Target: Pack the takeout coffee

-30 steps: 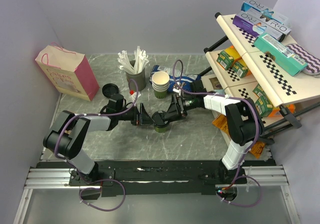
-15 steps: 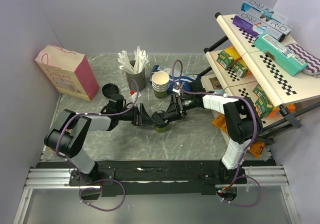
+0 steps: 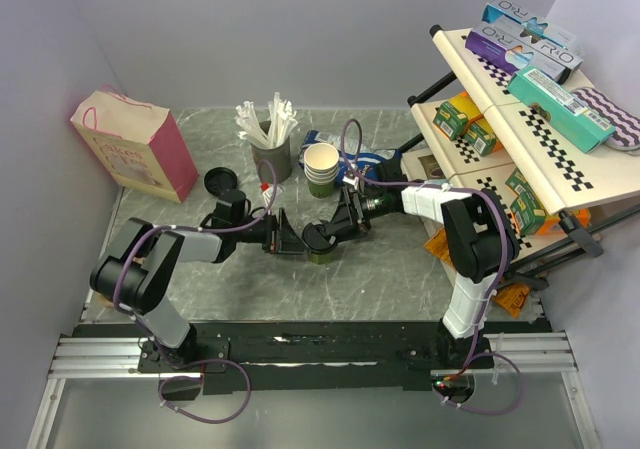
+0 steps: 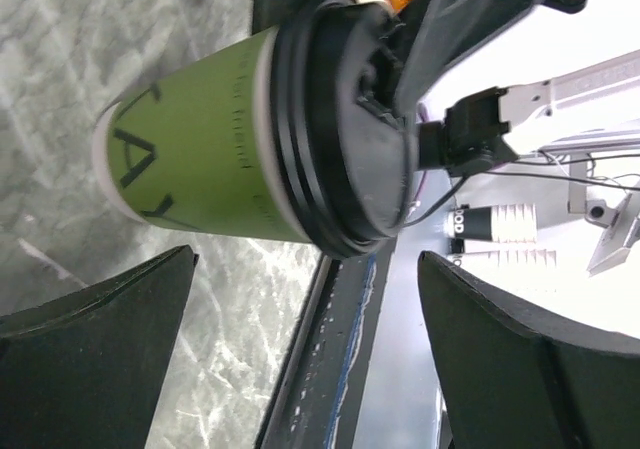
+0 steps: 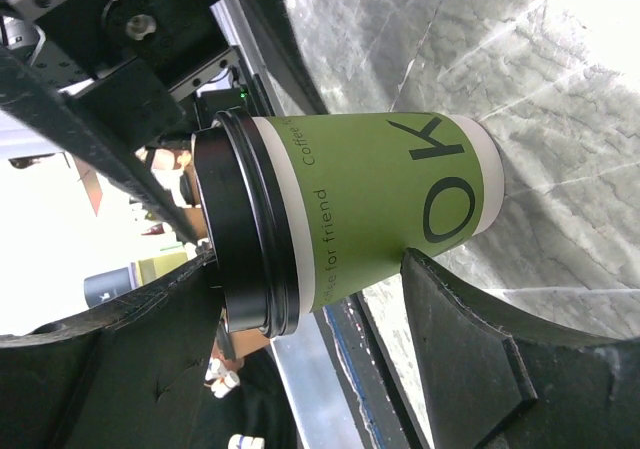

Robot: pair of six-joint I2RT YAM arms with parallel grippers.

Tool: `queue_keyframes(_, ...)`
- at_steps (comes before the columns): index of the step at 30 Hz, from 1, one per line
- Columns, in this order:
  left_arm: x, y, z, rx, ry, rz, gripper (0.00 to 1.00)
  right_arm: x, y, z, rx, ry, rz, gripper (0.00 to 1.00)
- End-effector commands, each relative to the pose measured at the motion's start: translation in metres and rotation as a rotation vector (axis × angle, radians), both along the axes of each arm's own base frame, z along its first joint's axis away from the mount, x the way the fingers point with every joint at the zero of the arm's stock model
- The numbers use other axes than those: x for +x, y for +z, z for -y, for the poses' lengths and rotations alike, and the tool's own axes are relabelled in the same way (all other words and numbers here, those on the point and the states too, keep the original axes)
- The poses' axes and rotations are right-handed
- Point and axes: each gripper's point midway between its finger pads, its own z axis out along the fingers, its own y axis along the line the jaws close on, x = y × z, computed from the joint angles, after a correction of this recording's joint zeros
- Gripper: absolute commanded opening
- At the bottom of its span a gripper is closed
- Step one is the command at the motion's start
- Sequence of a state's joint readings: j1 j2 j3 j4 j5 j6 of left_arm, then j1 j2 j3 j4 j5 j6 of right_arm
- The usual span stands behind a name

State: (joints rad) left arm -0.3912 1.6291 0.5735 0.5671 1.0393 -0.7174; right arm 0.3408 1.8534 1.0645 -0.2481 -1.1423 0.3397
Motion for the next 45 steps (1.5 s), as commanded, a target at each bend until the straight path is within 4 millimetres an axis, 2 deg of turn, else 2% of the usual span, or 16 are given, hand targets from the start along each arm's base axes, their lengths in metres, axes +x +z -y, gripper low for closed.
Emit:
queue_keyframes(1, 0.009, -0.006, 0.001, 0.029, -0.011, 0.039, 0.99, 0.007, 0.001, -0.006, -0.002, 0.009, 0.027, 0.77)
queue_keyframes(9, 0.019, -0.017, 0.001, 0.057, 0.027, 0.004, 0.98, 0.006, -0.002, -0.005, -0.007, 0.008, 0.016, 0.77)
queue_keyframes(28, 0.03, -0.019, 0.004, 0.022, 0.078, -0.144, 0.99, 0.009, -0.01, -0.006, -0.033, -0.006, -0.001, 0.76)
queue_keyframes(31, 0.035, -0.027, 0.003, 0.06, 0.105, -0.169, 0.99, 0.01, -0.012, -0.006, -0.037, -0.007, -0.005, 0.76)
queue_keyframes(36, 0.038, -0.063, -0.01, 0.236, 0.205, -0.327, 0.99, 0.01, -0.015, -0.006, -0.043, -0.01, -0.014, 0.76)
queue_keyframes(38, 0.039, -0.074, -0.014, 0.291, 0.223, -0.339, 0.99, 0.01, -0.016, -0.006, -0.045, -0.011, -0.017, 0.76)
queue_keyframes(42, 0.03, -0.107, -0.035, 0.476, 0.267, -0.409, 0.99, 0.009, -0.017, -0.006, -0.049, -0.014, -0.025, 0.76)
queue_keyframes(45, 0.031, -0.119, -0.044, 0.549, 0.286, -0.405, 0.98, 0.008, -0.021, -0.004, -0.063, -0.018, -0.032, 0.76)
